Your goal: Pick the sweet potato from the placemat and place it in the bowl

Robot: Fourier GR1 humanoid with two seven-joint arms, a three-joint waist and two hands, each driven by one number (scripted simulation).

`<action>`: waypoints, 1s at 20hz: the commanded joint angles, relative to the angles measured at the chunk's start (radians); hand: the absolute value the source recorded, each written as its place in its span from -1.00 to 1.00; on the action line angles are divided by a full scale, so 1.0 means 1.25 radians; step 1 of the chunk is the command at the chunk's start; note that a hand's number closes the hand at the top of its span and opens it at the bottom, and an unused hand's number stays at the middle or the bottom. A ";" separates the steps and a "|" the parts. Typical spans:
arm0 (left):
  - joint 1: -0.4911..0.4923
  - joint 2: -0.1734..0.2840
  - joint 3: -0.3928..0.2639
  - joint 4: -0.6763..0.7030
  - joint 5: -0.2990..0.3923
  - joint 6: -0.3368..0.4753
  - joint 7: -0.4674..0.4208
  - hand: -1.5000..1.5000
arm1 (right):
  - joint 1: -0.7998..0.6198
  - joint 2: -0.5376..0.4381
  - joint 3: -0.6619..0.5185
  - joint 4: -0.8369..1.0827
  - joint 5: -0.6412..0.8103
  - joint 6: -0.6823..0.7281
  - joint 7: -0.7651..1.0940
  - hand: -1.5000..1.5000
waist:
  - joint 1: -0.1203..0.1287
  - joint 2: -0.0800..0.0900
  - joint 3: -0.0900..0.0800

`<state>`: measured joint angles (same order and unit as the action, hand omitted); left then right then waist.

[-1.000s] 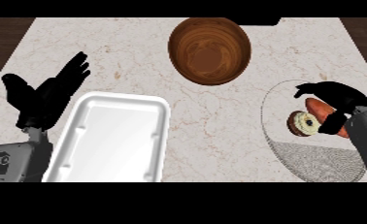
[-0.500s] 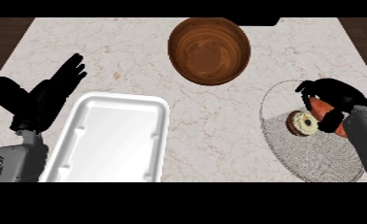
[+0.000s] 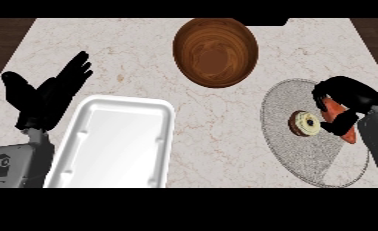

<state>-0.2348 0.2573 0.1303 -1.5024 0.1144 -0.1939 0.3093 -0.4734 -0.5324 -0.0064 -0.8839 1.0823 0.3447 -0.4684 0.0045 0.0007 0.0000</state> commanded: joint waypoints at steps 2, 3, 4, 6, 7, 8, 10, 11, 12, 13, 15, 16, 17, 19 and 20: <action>0.014 -0.001 -0.008 -0.012 0.002 -0.022 -0.020 0.00 | -0.114 -0.073 -0.033 0.200 0.008 -0.092 -0.176 1.00 | 0.024 0.008 0.002; -0.014 0.003 -0.006 0.001 0.016 -0.030 0.003 0.00 | -0.156 -0.077 -0.037 0.229 0.008 -0.091 -0.190 1.00 | 0.036 0.014 0.003; -0.011 -0.013 -0.017 0.005 0.000 -0.018 -0.021 0.00 | -0.174 -0.104 -0.033 0.252 0.013 -0.085 -0.232 1.00 | 0.042 0.017 0.003; 0.012 -0.016 -0.026 -0.001 -0.005 -0.025 -0.030 0.00 | -0.222 -0.139 -0.058 0.298 -0.001 -0.082 -0.283 1.00 | 0.041 0.016 0.003; 0.013 -0.028 -0.030 -0.010 -0.017 -0.004 -0.024 0.00 | -0.239 -0.109 -0.054 0.325 0.005 -0.108 -0.291 1.00 | 0.034 0.012 0.002; -0.021 -0.013 -0.010 0.025 -0.006 -0.012 -0.026 0.00 | -0.260 -0.121 -0.053 0.335 0.004 -0.097 -0.325 1.00 | 0.029 0.013 0.002; -0.038 -0.017 -0.019 0.041 -0.013 -0.013 -0.028 0.00 | -0.309 -0.140 -0.069 0.362 0.000 -0.103 -0.344 1.00 | 0.031 0.015 0.002; 0.002 0.002 0.002 0.004 0.005 -0.026 -0.024 0.00 | -0.312 -0.166 -0.072 0.343 -0.005 -0.079 -0.366 1.00 | 0.024 0.007 0.001; -0.012 0.010 0.009 -0.002 0.025 -0.034 0.014 0.00 | -0.334 -0.184 -0.081 0.348 -0.016 -0.055 -0.387 1.00 | 0.023 0.007 0.001; 0.006 -0.033 -0.029 -0.007 -0.033 0.012 -0.028 0.00 | -0.330 -0.168 -0.079 0.363 -0.012 -0.077 -0.388 1.00 | 0.018 0.006 0.001; 0.002 -0.029 -0.029 -0.033 -0.009 -0.001 0.019 0.00 | -0.368 -0.206 -0.088 0.386 -0.019 -0.052 -0.413 1.00 | 0.021 0.006 0.001; 0.005 -0.013 0.004 0.031 -0.015 -0.003 -0.034 0.00 | -0.367 -0.170 -0.067 0.307 -0.018 -0.016 -0.360 1.00 | 0.004 0.001 0.000; 0.033 -0.033 -0.020 -0.009 -0.028 0.010 -0.023 0.00 | -0.359 -0.191 -0.069 0.269 -0.031 0.005 -0.376 1.00 | -0.001 -0.003 -0.001; 0.040 -0.012 0.002 0.010 -0.007 -0.023 -0.057 0.00 | -0.367 -0.245 -0.089 0.281 -0.051 0.006 -0.424 1.00 | 0.000 -0.001 0.000; 0.021 -0.019 0.007 0.042 -0.016 -0.001 -0.048 0.00 | -0.411 -0.244 -0.072 0.225 -0.055 0.075 -0.388 1.00 | -0.010 -0.005 -0.001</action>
<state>-0.2159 0.2311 0.1193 -1.4906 0.0957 -0.1989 0.2751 -0.9291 -0.7878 -0.0980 -0.5232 1.0400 0.2901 -0.8788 0.0114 0.0018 0.0001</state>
